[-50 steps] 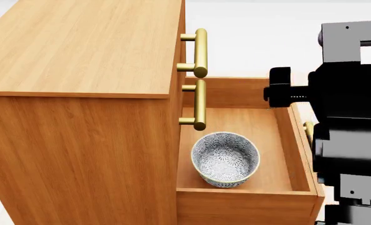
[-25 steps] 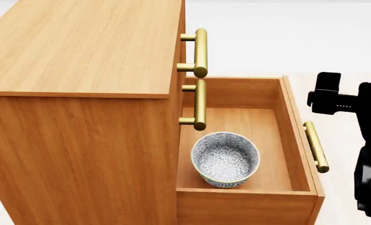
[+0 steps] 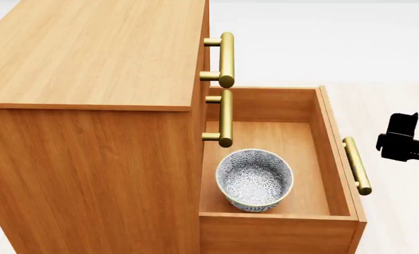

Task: Put the bowl in the bottom drawer of the cabinet and close it.

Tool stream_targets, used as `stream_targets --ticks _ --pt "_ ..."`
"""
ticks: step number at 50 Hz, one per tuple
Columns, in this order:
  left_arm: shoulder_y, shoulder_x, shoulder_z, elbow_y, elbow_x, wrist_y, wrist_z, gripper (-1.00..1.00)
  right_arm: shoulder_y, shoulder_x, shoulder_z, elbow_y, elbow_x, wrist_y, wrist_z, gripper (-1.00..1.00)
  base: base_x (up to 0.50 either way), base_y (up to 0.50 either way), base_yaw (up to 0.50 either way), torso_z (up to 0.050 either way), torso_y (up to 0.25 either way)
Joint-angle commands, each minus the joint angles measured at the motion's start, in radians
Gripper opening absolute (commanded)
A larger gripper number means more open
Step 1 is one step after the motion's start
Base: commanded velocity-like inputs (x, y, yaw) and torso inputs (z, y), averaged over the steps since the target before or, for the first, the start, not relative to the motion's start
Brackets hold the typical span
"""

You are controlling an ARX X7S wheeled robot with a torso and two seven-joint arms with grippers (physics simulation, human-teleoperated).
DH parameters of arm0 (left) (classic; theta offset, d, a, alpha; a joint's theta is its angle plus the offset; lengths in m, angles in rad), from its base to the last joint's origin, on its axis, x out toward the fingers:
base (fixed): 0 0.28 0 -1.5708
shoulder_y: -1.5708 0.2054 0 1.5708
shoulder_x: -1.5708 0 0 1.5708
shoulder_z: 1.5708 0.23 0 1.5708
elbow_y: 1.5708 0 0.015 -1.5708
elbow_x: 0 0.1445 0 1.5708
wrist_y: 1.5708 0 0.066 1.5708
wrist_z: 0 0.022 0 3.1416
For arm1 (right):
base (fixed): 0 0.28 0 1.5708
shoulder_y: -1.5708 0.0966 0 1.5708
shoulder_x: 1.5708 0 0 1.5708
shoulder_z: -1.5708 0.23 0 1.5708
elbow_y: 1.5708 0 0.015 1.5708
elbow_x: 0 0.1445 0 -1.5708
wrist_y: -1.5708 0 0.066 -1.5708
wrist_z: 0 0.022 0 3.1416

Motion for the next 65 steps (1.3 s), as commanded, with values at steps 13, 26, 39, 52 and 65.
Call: stream_targets --ticks 13,26,39,52,65 --pt "-0.002 0.001 0.001 -0.009 0.014 0.009 -0.005 1.00 -0.127 0.000 0.046 -0.010 -0.001 -0.065 0.027 1.00 0.00 0.00 0.00 0.000 0.000" --pt "-0.003 0.001 0.005 -0.009 0.019 0.011 -0.005 1.00 -0.185 0.001 0.047 0.044 -0.016 -0.130 0.042 1.00 0.00 0.00 0.00 0.000 0.000" --pt "-0.001 -0.002 0.008 -0.005 0.020 0.012 -0.005 1.00 -0.223 -0.001 0.051 0.108 -0.023 -0.188 0.055 1.00 0.00 0.00 0.00 0.000 0.000" --pt "-0.003 -0.002 0.008 -0.007 0.019 0.013 -0.007 1.00 -0.245 -0.002 0.048 0.158 -0.028 -0.230 0.063 1.00 0.00 0.00 0.00 0.000 0.000" --pt "-0.005 -0.001 0.008 -0.013 0.023 0.017 -0.010 1.00 -0.266 -0.005 0.032 0.204 -0.046 -0.276 0.081 1.00 0.00 0.00 0.00 0.000 0.000"
